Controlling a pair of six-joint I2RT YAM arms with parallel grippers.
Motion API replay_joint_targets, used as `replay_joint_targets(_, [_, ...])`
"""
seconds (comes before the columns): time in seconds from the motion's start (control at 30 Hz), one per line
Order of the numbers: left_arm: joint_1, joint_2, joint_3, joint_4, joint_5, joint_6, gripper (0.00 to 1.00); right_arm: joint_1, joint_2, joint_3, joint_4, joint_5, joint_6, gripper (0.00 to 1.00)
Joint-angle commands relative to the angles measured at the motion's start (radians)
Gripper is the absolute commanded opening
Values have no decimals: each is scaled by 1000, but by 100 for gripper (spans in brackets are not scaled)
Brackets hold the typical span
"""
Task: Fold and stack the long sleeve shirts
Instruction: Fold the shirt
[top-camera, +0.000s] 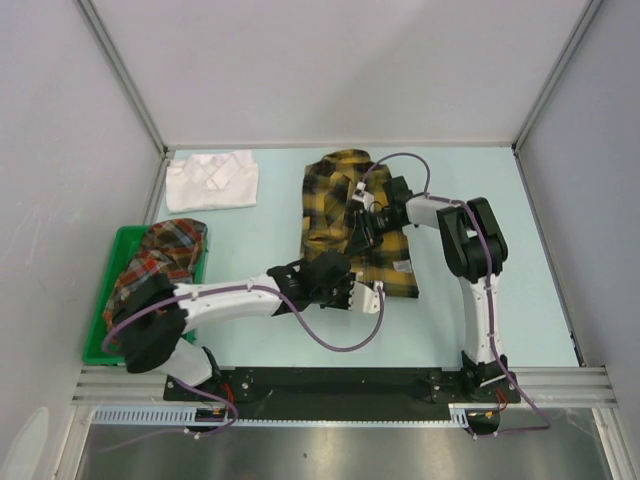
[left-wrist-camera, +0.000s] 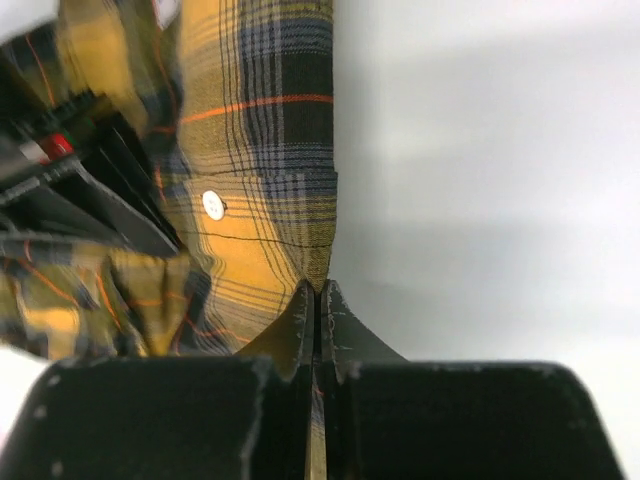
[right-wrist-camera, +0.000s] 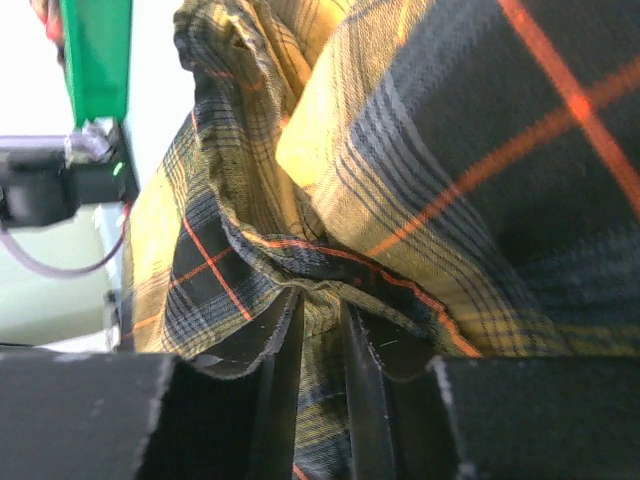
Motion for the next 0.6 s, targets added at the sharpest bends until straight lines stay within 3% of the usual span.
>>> replay_joint_targets(0.0, [-50,-128,88,-331,168,-177,0,55,-162,-115,-1,-27,31,31])
replay_joint_targets(0.1, [-51,-191,136,-446,245,-246,0,71,-269,-168,-9,-54,52,41])
replay_joint_targets(0.33, [-35,-200,278,-613,395,-325,0,19,-230,2,-193,-70,-95,43])
replay_joint_targets(0.57, [180,-30,477,-700,532,-281,0,-55,-84,263,-263,-76,-106,43])
